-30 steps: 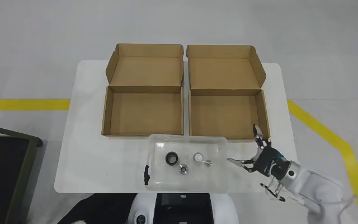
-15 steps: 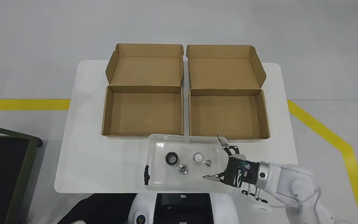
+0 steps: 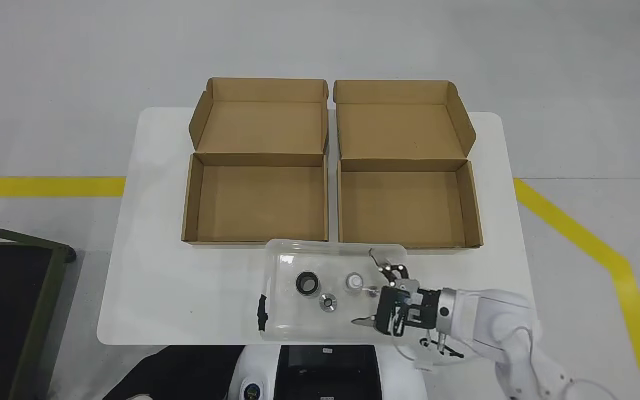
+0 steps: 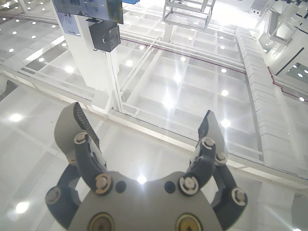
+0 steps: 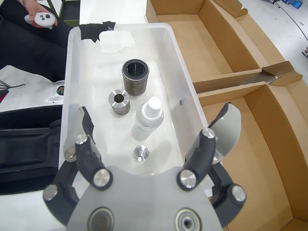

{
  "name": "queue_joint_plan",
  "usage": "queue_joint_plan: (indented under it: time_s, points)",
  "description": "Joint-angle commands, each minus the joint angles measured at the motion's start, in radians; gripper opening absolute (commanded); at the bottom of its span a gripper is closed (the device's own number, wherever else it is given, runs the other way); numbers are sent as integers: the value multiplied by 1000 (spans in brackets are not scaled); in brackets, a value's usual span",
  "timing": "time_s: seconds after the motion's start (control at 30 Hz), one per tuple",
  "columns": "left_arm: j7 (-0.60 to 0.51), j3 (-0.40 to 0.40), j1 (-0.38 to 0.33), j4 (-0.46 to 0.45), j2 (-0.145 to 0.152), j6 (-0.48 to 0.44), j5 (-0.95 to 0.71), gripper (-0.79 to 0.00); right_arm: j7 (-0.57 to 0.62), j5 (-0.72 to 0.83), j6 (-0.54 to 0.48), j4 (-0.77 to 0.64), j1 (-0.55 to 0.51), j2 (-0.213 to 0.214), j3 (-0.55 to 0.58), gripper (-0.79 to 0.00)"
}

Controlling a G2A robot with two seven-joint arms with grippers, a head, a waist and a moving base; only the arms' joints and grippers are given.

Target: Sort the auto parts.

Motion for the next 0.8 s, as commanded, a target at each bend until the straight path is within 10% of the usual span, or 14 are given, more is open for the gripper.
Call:
queue_joint_plan:
  time_s: [0.0, 0.27, 0.77]
  points:
    - [0, 0, 0, 0, 0, 0, 0, 0, -1, -10, 7, 7, 3, 1, -10, -49]
    - [0, 0, 0, 0, 0, 0, 0, 0, 32, -44, 43, 27, 16, 6, -36, -394]
    - [0, 0, 0, 0, 0, 0, 0, 0, 74, -17, 81, 69, 51, 10, -82, -422]
